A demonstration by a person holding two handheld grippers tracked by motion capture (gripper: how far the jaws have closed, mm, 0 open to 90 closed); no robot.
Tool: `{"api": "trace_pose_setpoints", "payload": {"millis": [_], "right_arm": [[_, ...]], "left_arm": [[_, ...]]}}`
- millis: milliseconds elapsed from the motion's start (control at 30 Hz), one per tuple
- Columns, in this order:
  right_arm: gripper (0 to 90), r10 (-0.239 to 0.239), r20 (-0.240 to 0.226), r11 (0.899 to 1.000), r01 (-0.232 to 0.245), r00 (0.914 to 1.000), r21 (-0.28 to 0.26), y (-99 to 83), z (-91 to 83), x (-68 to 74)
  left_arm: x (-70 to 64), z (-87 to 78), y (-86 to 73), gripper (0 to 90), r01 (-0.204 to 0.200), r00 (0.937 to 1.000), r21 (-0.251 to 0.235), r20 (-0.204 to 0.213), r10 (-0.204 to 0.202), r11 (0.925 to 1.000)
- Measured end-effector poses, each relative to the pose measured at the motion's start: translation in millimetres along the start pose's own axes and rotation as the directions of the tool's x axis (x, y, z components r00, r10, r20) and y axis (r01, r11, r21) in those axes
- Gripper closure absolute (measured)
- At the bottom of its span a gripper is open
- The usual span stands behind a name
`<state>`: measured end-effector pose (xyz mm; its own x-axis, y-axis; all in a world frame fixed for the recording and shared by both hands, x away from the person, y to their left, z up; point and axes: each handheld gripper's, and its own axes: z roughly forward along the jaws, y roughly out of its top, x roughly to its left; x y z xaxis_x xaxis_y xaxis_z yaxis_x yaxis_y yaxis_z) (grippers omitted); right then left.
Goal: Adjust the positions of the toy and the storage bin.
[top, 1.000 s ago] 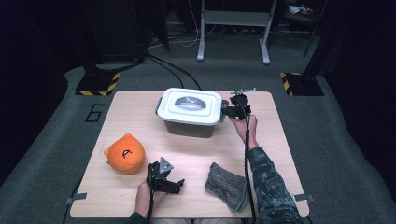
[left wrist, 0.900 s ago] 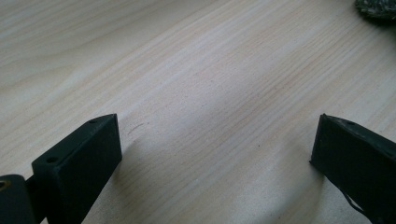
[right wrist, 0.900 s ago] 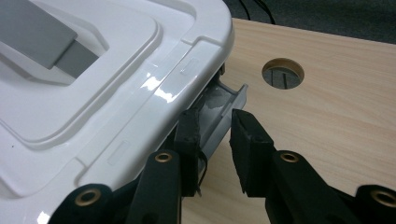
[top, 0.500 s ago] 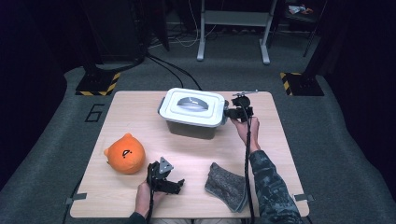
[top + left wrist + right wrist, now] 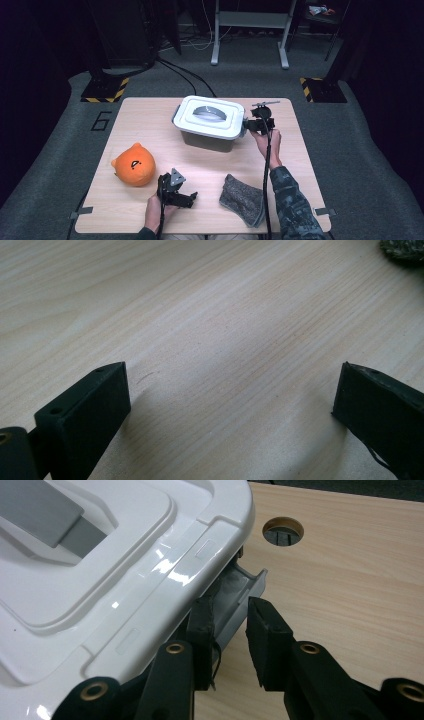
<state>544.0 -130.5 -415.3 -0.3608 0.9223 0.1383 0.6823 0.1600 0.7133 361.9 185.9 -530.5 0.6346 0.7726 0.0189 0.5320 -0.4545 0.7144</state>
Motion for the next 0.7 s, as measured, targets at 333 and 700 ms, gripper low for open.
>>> {"api": "trace_pose_setpoints", "payload": {"millis": [333, 700], "right_arm": [[72.9, 0.005, 0.02, 1.0, -0.005, 0.9998, 0.009, -6.8, -8.5, 0.9], [72.8, 0.011, 0.025, 1.0, -0.011, 0.9996, 0.008, -17.7, -20.2, 1.0]], "left_arm": [[0.0, 0.0, 0.0, 1.5, 0.001, 1.0, 0.0, 0.001, -0.001, 1.0], [0.0, -0.1, -0.1, 1.7, -0.001, 1.0, -0.003, 0.001, 0.001, 1.0]]}}
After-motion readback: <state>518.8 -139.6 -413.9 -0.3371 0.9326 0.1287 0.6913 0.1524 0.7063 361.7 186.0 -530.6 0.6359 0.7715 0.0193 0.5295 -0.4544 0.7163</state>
